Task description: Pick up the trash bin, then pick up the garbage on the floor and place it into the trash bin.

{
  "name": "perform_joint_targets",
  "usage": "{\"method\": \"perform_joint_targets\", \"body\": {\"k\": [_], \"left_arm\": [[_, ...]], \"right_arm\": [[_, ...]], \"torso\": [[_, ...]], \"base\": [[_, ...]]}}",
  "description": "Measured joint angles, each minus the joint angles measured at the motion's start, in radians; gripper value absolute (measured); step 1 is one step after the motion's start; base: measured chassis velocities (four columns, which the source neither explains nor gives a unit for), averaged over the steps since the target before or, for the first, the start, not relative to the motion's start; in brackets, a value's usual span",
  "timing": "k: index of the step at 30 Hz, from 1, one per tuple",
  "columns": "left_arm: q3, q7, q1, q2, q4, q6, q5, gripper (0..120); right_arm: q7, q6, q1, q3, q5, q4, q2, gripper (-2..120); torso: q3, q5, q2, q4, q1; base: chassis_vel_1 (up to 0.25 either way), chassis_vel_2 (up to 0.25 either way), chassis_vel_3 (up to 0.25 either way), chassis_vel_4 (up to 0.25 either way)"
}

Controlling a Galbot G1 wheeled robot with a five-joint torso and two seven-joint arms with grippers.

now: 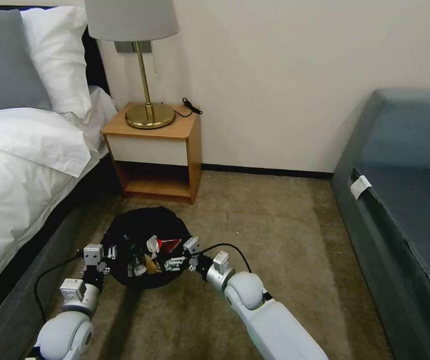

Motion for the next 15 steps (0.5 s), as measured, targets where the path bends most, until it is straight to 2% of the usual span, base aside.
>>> {"method": "perform_joint_targets", "body": {"k": [8, 15], "left_arm": [[-0.008, -0.018, 0.0, -0.004, -0.013, 0.006, -0.049, 4], [-0.011, -0.056, -0.002, -0.021, -0.047, 0.029, -0.106, 4]], "right_arm": [[0.046, -0.005, 0.003, 0.105, 0.029, 0.018, -0.014, 100], [0.124, -0.006, -0.015, 0.202, 0.025, 0.016, 0.011, 100]], "torso": [[0.0, 0.0, 0.0, -0.0001, 0.0], [0.0, 0.0001, 0.0, 0.0, 0.0]], "base": [[0.0, 0.0, 0.0, 0.0], [0.0, 0.0, 0.0, 0.0]]}}
